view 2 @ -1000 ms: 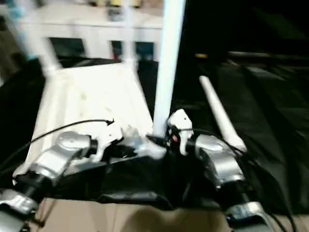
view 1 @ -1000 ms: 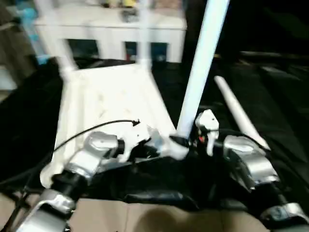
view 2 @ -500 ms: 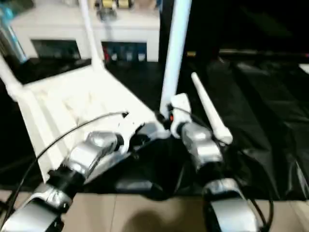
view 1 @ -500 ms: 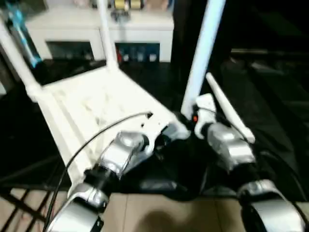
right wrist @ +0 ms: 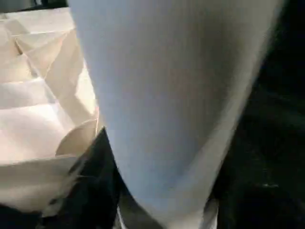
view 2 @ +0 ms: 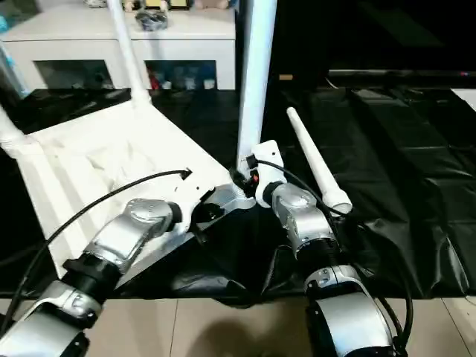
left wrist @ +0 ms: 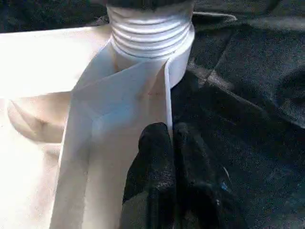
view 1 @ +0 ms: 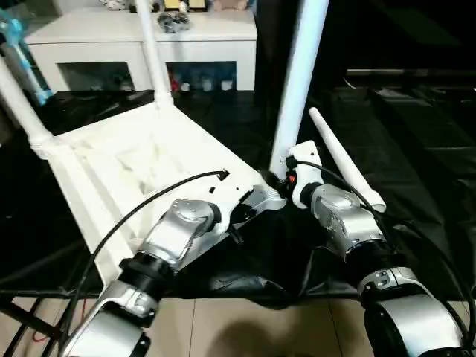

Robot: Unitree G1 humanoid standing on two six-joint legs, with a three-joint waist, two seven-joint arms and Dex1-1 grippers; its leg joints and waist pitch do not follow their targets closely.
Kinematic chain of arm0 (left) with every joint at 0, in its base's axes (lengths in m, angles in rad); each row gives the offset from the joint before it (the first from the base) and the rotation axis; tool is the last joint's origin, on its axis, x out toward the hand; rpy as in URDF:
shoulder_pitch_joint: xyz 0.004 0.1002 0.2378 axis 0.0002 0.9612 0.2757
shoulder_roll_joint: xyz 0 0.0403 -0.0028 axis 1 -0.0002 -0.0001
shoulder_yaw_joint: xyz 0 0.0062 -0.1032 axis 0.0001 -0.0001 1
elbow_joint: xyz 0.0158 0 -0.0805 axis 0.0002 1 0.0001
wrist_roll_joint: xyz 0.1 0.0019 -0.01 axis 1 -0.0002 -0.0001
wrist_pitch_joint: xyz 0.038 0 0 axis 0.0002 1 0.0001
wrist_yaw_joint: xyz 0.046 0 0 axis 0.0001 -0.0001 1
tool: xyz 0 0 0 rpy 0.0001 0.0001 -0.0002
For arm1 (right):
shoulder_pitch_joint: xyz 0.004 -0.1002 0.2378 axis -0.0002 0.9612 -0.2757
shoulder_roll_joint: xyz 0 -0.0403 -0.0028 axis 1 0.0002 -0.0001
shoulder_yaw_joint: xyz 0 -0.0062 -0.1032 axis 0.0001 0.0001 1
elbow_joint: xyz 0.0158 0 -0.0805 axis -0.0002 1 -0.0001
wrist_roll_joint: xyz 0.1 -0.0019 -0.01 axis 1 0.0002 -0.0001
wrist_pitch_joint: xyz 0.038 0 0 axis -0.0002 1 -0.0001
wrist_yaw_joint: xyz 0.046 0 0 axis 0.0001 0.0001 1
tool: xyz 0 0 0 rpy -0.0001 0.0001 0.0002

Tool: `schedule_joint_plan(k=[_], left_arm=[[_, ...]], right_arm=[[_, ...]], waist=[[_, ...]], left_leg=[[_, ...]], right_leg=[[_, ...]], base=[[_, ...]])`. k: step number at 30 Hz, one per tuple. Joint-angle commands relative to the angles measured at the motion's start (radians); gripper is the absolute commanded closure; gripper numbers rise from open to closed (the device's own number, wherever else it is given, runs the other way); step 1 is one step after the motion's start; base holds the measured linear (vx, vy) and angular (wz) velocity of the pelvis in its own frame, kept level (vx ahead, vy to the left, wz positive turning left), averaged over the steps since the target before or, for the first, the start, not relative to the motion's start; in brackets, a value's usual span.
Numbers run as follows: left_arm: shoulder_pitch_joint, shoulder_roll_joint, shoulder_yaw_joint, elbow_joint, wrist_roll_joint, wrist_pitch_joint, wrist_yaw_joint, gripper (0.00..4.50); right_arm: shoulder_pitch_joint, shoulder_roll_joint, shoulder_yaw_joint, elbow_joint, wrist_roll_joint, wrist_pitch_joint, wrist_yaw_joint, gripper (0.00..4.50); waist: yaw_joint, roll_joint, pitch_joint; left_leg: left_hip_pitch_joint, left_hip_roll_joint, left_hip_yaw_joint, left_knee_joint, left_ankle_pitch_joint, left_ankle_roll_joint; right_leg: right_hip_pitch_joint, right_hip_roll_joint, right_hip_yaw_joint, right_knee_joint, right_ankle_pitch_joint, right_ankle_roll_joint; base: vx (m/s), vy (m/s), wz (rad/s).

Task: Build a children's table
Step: Rotate leg to tighten

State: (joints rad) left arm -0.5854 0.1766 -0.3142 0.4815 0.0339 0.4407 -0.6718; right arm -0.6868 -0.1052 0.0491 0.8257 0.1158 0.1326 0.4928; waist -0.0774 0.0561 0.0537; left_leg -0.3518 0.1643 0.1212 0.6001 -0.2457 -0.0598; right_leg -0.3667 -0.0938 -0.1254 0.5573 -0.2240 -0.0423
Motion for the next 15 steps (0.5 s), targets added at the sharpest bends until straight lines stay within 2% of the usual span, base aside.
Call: schedule_joint_plan(k=[1,2,3,5,6,7,9,10,12,13,14,15], left_arm=[[-0.012,0.006,-0.013,-0.040,0.001,-0.049,-0.021,4.50],[-0.010,0.010,-0.015,-0.044,-0.001,-0.055,-0.031,4.50],[-0.005,0.020,-0.020,-0.051,-0.002,-0.076,-0.052,4.50],[0.003,0.034,-0.025,-0.063,-0.008,-0.091,-0.083,4.50],[0.005,0.037,-0.026,-0.066,-0.010,-0.096,-0.090,4.50],[0.017,0.056,-0.030,-0.087,-0.023,-0.109,-0.137,4.50],[0.022,0.065,-0.033,-0.095,-0.025,-0.114,-0.157,4.50],[0.026,0.074,-0.036,-0.102,-0.030,-0.122,-0.178,4.50],[0.033,0.090,-0.041,-0.111,-0.038,-0.145,-0.216,4.50],[0.037,0.101,-0.044,-0.115,-0.045,-0.176,-0.247,4.50],[0.041,0.111,-0.046,-0.120,-0.053,-0.176,-0.272,4.50],[0.047,0.127,-0.051,-0.127,-0.064,-0.196,-0.315,4.50]], right_arm=[[0.054,0.022,0.057,0.058,-0.007,0.047,0.077,1.47],[0.054,0.017,0.060,0.046,-0.008,0.046,0.091,1.47],[0.056,0.001,0.070,0.020,-0.016,0.036,0.118,1.40],[0.061,-0.024,0.084,-0.021,-0.022,0.029,0.164,1.12],[0.062,-0.029,0.085,-0.031,-0.020,0.030,0.175,1.04],[0.076,-0.068,0.093,-0.102,-0.006,0.036,0.244,0.99],[0.082,-0.086,0.098,-0.131,-0.005,0.035,0.274,0.80],[0.090,-0.104,0.103,-0.156,-0.005,0.038,0.302,0.68],[0.105,-0.138,0.119,-0.202,-0.003,0.050,0.357,0.54],[0.116,-0.159,0.127,-0.231,-0.002,0.056,0.394,0.54],[0.126,-0.180,0.139,-0.258,-0.001,0.061,0.429,0.54],[0.142,-0.210,0.155,-0.298,0.005,0.072,0.478,0.54]], waist=[[-0.003,0.001,-0.031],[0.001,0.001,-0.032],[0.005,-0.004,-0.035],[0.014,-0.001,-0.041],[0.014,-0.001,-0.041],[0.027,0.002,-0.056],[0.037,0.000,-0.058],[0.040,-0.003,-0.058],[0.049,-0.003,-0.066],[0.058,-0.002,-0.074],[0.065,-0.003,-0.079],[0.071,-0.004,-0.081]], left_leg=[[-0.004,0.049,-0.027,-0.096,-0.487,0.019],[-0.005,0.049,-0.025,-0.096,-0.458,0.026],[-0.005,0.051,-0.021,-0.095,-0.419,0.035],[-0.017,0.058,-0.019,-0.097,-0.335,0.052],[-0.017,0.058,-0.019,-0.097,-0.335,0.052],[-0.019,0.069,-0.008,-0.091,-0.186,0.089],[-0.013,0.070,0.003,-0.092,-0.189,0.109],[-0.012,0.068,0.015,-0.090,-0.221,0.105],[-0.015,0.065,0.022,-0.085,-0.158,0.111],[-0.019,0.066,0.024,-0.076,-0.054,0.140],[-0.021,0.062,0.026,-0.063,0.049,0.174],[-0.022,0.062,0.027,-0.059,0.087,0.191]], right_leg=[[0.013,-0.081,0.034,-0.106,-0.608,-0.027],[0.014,-0.082,0.040,-0.104,-0.590,-0.038],[0.013,-0.082,0.046,-0.102,-0.558,-0.056],[0.024,-0.083,0.055,-0.087,-0.461,-0.089],[0.024,-0.083,0.055,-0.087,-0.461,-0.089],[0.029,-0.076,0.062,-0.061,-0.228,-0.164],[0.025,-0.071,0.062,-0.057,-0.196,-0.189],[0.017,-0.065,0.065,-0.057,-0.216,-0.205],[0.025,-0.063,0.069,-0.046,-0.142,-0.222],[0.031,-0.064,0.070,-0.029,-0.022,-0.241],[0.030,-0.062,0.071,-0.012,0.106,-0.265],[0.030,-0.060,0.072,-0.005,0.161,-0.273]], base=[[0.000,0.000,0.00],[0.000,0.000,0.00],[0.000,0.000,0.00],[0.000,0.000,0.00],[0.000,0.000,0.00],[0.000,0.000,0.00],[0.030,-0.009,0.04],[0.060,-0.018,0.08],[0.075,-0.021,0.04],[0.078,-0.022,0.01],[0.069,-0.017,-0.04],[0.064,-0.012,0.01]])
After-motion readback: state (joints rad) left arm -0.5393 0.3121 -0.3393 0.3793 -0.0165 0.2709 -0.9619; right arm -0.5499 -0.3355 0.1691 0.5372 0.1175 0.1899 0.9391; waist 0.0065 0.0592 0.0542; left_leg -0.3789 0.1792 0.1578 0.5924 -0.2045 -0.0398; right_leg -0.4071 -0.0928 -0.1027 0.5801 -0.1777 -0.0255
